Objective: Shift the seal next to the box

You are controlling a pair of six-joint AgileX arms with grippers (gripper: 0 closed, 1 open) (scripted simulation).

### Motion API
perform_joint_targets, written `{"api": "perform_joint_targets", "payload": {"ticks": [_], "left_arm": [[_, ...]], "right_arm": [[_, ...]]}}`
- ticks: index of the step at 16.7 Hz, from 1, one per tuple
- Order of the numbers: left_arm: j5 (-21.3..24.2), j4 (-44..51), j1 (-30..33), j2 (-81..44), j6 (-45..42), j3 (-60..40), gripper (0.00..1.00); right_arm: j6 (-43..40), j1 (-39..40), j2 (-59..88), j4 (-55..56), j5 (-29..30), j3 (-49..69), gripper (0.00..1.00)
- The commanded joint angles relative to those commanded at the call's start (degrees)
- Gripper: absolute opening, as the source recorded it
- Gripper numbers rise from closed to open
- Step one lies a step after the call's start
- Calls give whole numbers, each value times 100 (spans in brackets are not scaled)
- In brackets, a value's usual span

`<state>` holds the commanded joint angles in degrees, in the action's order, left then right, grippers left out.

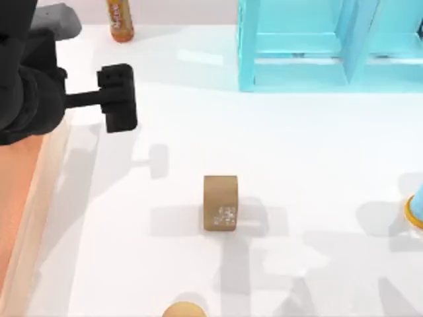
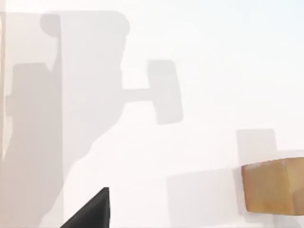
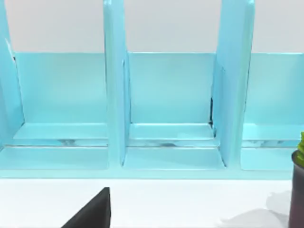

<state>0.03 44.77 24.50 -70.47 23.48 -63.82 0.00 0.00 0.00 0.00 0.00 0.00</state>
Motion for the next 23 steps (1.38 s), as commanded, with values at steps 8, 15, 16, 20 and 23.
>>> {"api": "perform_joint_targets", "payload": {"ticks": [8,15,16,20,23], "left_arm": [[0,2468,1346,-3847,1296,-3500,100],[-3,3397,1849,-5314,1786,-4827,100],[-3,3397,1849,-5314,1786,-4827,100],[-1,3384,1821,-5304,1780,-4813,100],[-2,3156,1825,-5337,1764,-4587,100]], "right_arm": [[0,0,0,0,0,0,100],[0,0,0,0,0,0,100],[0,0,0,0,0,0,100],[0,0,0,0,0,0,100],[0,0,0,0,0,0,100]]}}
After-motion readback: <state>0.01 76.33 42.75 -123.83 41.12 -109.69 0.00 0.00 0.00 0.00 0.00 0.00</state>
